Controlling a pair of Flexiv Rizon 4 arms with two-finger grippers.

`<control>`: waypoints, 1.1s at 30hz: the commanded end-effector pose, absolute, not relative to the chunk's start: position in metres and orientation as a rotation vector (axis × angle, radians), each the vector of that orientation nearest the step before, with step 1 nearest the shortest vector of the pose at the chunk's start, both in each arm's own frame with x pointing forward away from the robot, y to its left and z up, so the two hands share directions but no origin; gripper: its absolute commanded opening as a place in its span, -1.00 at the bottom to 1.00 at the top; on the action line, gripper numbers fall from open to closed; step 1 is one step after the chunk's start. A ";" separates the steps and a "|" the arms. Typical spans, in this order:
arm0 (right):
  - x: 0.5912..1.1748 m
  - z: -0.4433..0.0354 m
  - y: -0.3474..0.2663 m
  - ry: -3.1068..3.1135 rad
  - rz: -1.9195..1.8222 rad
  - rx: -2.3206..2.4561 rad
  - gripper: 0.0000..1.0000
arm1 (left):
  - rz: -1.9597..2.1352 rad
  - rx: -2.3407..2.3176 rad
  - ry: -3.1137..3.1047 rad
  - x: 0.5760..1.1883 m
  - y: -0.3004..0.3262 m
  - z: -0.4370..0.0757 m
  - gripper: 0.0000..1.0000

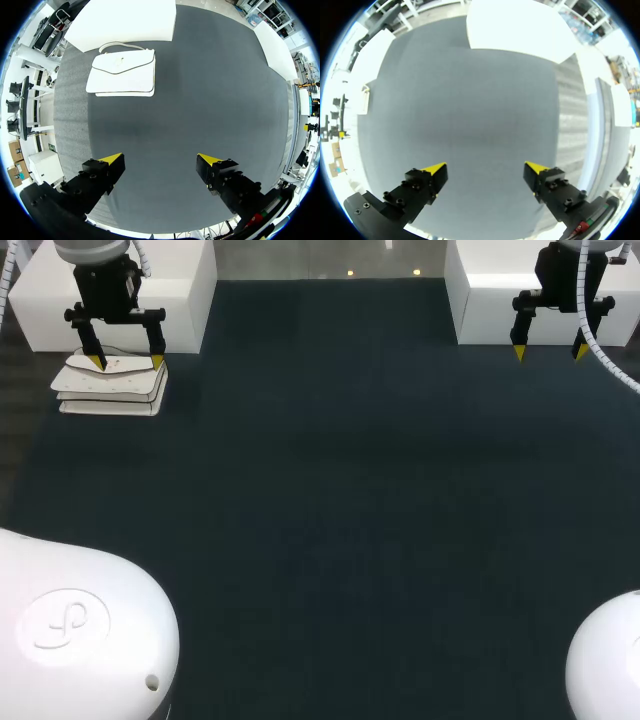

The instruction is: Pick up the bag, open it, inspect its contents, close it, and place it on the opposite side

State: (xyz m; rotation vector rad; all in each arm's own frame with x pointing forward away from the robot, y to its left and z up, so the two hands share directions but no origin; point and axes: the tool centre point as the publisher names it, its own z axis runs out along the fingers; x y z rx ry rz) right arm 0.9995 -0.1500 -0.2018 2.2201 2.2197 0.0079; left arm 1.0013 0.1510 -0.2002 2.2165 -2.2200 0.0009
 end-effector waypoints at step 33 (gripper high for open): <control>1.004 -0.213 -0.108 2.566 0.180 1.751 1.00 | 0.205 2.003 -2.153 1.018 0.193 -0.204 1.00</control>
